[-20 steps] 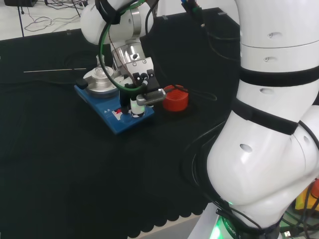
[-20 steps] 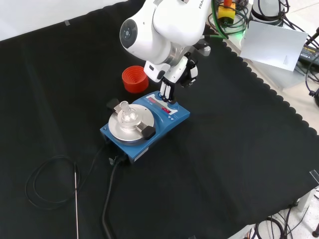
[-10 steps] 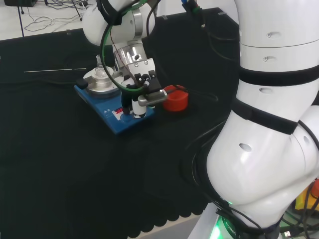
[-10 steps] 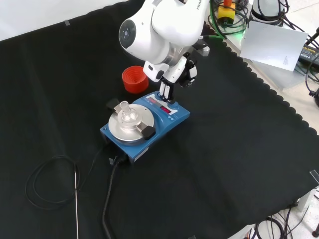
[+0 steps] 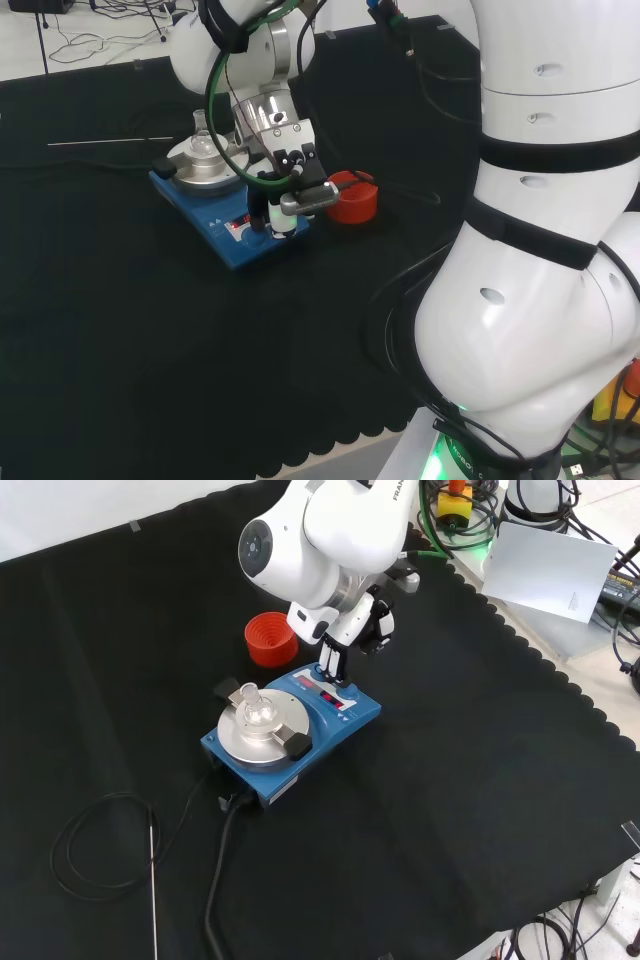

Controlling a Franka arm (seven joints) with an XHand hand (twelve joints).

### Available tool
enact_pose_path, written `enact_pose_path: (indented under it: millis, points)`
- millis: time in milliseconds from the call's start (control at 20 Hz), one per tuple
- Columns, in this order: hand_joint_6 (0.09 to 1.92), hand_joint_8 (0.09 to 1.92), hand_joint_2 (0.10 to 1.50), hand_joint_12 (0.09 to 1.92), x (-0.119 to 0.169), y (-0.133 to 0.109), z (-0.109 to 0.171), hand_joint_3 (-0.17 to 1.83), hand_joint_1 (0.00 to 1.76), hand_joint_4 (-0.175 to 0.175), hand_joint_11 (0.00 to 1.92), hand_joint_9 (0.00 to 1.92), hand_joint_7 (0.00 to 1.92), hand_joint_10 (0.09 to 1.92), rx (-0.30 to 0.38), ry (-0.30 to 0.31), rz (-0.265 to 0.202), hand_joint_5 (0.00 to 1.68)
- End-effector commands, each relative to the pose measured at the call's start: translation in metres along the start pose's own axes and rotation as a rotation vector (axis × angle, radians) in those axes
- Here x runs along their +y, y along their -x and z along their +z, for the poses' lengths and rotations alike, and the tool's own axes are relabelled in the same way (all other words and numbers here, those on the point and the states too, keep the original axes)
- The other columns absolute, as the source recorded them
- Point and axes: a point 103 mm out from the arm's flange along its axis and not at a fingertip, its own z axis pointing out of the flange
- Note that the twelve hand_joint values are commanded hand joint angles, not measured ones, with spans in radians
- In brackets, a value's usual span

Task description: Turn on the heater.

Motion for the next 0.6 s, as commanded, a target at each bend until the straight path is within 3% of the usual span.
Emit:
enact_pose_path:
  millis: [50,600]
  points:
    - [0.09,1.63,0.6,1.32,-0.0001,-0.0014,0.0022,1.12,1.41,-0.035,1.42,1.74,1.64,1.57,-0.007,-0.003,0.004,0.24]
    - [0.09,1.63,0.6,1.32,-0.0022,0.0041,0.0022,1.12,1.41,-0.035,1.42,1.74,1.64,1.57,0.004,0.004,-0.011,0.24]
